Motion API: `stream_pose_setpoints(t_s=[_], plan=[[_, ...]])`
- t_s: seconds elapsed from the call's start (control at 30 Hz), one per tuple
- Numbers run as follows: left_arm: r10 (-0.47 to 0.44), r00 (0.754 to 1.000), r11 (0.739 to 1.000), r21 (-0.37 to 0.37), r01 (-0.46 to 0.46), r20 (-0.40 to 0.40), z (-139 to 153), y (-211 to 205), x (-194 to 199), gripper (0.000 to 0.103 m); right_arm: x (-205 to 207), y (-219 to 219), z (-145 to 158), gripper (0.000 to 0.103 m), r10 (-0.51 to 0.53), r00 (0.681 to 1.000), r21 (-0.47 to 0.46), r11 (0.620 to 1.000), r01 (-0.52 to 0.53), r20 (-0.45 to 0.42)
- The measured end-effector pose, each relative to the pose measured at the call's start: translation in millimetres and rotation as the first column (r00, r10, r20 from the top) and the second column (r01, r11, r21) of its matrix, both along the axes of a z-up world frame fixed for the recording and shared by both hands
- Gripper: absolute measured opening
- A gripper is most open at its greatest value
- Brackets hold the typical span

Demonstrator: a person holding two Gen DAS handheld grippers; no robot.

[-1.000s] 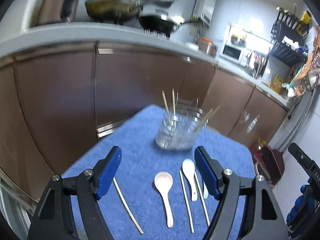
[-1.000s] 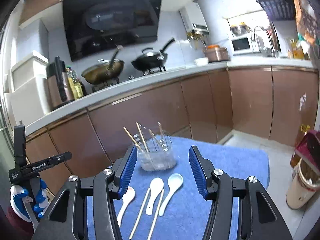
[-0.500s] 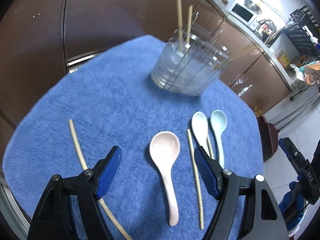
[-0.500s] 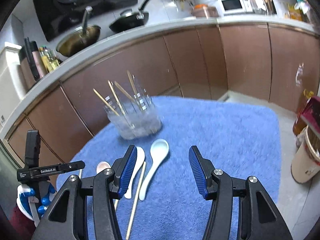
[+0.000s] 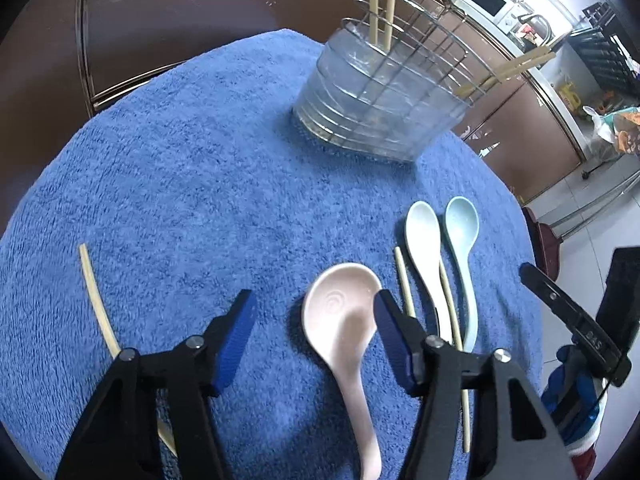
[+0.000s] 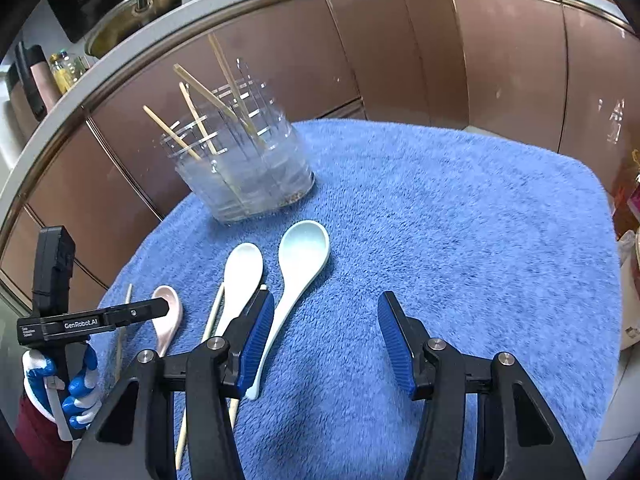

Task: Organize utensils
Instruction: 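Close the left tool on the pink spoon while the right tool grasps the pale blue spoon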

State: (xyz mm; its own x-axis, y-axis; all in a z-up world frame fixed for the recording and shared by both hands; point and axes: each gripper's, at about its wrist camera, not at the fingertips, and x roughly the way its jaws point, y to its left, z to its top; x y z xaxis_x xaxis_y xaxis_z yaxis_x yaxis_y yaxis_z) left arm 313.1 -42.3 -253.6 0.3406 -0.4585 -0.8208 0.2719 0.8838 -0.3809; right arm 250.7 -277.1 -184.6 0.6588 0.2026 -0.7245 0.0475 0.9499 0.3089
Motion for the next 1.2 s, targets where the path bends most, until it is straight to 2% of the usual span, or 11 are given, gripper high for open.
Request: stream_pose_setpoints(t_s=[0.07, 0.23, 0.47, 0.53, 0.57, 0.73, 0.83, 0.9, 1.07, 1.2], plan=[[-0.009, 1.000, 1.000, 0.000, 0.009, -0.002, 0, -1, 2, 0.053, 7, 0, -4, 0.054, 0.008, 1.000, 0.003, 1.000, -0.008, -0.012], [-0.026, 1.000, 0.999, 0.045, 0.026, 0.008, -3, -6, 7, 0.035, 29, 2, -10, 0.054, 0.036, 0.999, 0.015, 0.999, -0.035, -0.030], [-0.052, 0.999, 0.995, 0.086, 0.050, 0.014, -3, -7, 13, 0.023, 66, -1, -16, 0.053, 0.115, 0.992, 0.079, 0.991, -0.111, -0.058], [-0.063, 0.998, 0.994, 0.087, 0.062, 0.014, -3, -7, 12, 0.015, 75, -2, -18, 0.053, 0.150, 0.986, 0.090, 0.986, -0.143, -0.075], [-0.068, 0.998, 0.994, 0.088, 0.066, 0.014, -3, -7, 12, 0.014, 81, -2, -20, 0.051, 0.173, 0.982, 0.104, 0.981, -0.164, -0.082], [-0.072, 0.997, 0.994, 0.082, 0.069, 0.030, 0, -2, 6, 0.009, 99, -6, -25, 0.042, 0.226, 0.967, 0.116, 0.970, -0.212, -0.117], [-0.068, 0.997, 0.995, 0.081, 0.065, 0.040, 0, 0, 2, 0.008, 106, -7, -28, 0.027, 0.252, 0.958, 0.115, 0.965, -0.237, -0.135], [-0.065, 0.997, 0.995, 0.082, 0.061, 0.050, 1, 0, 0, 0.007, 111, -6, -31, 0.014, 0.272, 0.951, 0.116, 0.959, -0.257, -0.144], [-0.054, 0.996, 0.994, 0.095, 0.046, 0.076, 5, -2, -5, 0.006, 112, -3, -34, 0.007, 0.296, 0.943, 0.080, 0.955, -0.287, -0.154], [-0.035, 0.994, 0.996, 0.086, 0.026, 0.106, 14, 1, -13, 0.005, 100, -2, -23, 0.006, 0.269, 0.956, 0.049, 0.963, -0.265, -0.121]])
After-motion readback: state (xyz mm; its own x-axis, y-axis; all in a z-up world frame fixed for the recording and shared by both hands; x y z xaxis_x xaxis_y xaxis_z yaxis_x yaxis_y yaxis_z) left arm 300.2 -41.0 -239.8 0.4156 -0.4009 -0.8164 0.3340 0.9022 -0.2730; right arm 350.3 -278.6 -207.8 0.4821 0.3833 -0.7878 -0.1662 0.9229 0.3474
